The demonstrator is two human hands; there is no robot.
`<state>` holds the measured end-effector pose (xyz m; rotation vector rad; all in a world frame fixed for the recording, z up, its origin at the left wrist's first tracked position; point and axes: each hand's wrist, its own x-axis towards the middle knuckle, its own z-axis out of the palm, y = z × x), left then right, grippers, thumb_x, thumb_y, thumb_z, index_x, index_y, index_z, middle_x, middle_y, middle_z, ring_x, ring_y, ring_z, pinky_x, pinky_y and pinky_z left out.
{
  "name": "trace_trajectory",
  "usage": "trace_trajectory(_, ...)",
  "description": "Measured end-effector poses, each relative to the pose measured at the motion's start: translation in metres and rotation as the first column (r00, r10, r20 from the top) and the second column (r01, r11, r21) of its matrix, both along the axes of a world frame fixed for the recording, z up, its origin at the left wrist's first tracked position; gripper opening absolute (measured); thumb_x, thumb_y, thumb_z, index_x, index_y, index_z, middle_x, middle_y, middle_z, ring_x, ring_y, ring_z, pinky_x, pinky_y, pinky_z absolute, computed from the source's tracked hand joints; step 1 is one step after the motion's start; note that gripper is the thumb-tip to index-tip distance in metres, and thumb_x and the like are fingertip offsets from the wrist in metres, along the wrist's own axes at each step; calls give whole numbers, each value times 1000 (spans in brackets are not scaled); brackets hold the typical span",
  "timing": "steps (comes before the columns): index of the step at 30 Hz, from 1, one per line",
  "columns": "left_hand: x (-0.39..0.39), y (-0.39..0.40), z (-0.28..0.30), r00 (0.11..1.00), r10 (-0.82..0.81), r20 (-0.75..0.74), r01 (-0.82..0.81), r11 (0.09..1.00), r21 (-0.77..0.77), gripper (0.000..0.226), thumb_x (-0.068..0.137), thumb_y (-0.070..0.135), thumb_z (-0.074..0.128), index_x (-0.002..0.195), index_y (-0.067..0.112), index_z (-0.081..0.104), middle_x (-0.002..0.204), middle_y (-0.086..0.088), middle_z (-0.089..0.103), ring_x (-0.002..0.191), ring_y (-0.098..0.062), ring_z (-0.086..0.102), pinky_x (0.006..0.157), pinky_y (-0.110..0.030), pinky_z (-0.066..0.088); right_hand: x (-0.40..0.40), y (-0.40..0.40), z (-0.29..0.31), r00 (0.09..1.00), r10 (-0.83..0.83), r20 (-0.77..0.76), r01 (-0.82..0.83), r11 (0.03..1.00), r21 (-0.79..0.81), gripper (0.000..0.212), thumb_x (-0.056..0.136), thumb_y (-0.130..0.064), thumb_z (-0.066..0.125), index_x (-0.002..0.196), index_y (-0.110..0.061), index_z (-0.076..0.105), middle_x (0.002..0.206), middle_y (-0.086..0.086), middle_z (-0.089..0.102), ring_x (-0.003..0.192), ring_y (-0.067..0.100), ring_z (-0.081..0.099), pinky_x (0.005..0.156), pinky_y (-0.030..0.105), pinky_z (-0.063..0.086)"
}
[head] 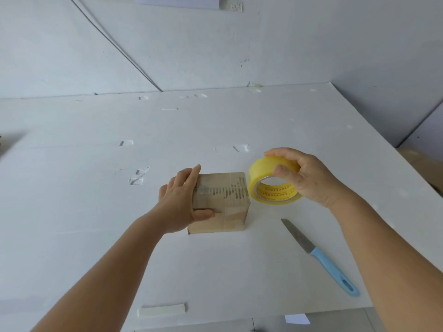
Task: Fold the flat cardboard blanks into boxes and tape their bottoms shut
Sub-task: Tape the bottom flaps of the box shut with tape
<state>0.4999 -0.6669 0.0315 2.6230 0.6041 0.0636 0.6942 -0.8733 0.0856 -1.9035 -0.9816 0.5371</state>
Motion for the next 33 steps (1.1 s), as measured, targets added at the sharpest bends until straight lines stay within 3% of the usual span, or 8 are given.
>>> trace_trajectory(5,0,0,0,1000,-2,-11,2,1000,10,114,73,57,70,152,28,-6,148,10,11,135,-16,18,112,-34,12,5,-2,-11,999,8,-33,-8,1000,1,50,60,-71,56,105,-49,61,120,-16,60,111,2,53,83,13,38)
trace_trajectory(12,0,-1,0,999,-5,-34,7,999,34,113,74,60,68,152,28,-7,148,9,10,135,-15,17,115,-34,8,9,-3,-30,999,15,-52,-17,999,-31,48,59,-70,59,103,-52,62,121,-5,59,111,10,55,87,22,43)
trace_trajectory(15,0,-2,8,994,-18,-109,32,992,123,108,76,65,61,152,26,-5,147,7,10,136,-16,14,117,-40,2,10,-1,-33,997,28,-65,-30,999,-35,44,58,-69,59,100,-57,61,120,-3,58,109,12,56,89,27,45)
trace_trajectory(19,17,-17,22,965,-52,-258,135,939,315,112,74,76,50,150,10,2,151,-5,7,146,-22,-7,117,-49,-6,8,5,-33,994,56,-91,-59,998,-34,41,57,-68,58,96,-59,61,119,-2,55,108,12,54,85,26,44)
trace_trajectory(22,41,-38,21,947,-124,-295,223,918,329,118,75,78,46,151,7,-8,159,-5,-6,146,-22,-17,118,-48,-6,7,10,-33,995,72,-68,-74,997,-29,36,56,-67,56,92,-62,59,113,-2,54,105,12,54,82,24,43)
trace_trajectory(27,62,-46,19,938,-229,-260,304,905,297,113,75,72,54,151,18,-11,158,-3,6,148,-21,-4,118,-47,1,9,15,-33,997,74,-22,-75,996,-39,35,57,-69,52,91,-65,55,108,-7,52,102,7,51,80,23,41)
trace_trajectory(30,65,-47,20,952,-232,-200,290,895,338,103,71,68,59,147,18,12,138,0,33,134,-21,27,110,-39,20,9,16,-33,995,92,-28,-93,994,-58,39,59,-72,50,95,-61,56,108,-10,51,101,5,52,80,23,42)
trace_trajectory(33,67,-50,21,958,-225,-176,276,887,370,82,70,61,61,131,16,30,116,2,39,113,-21,40,102,-33,28,8,21,-34,997,74,-5,-74,997,-30,32,72,-69,45,95,-54,61,109,-8,57,101,3,54,88,23,43)
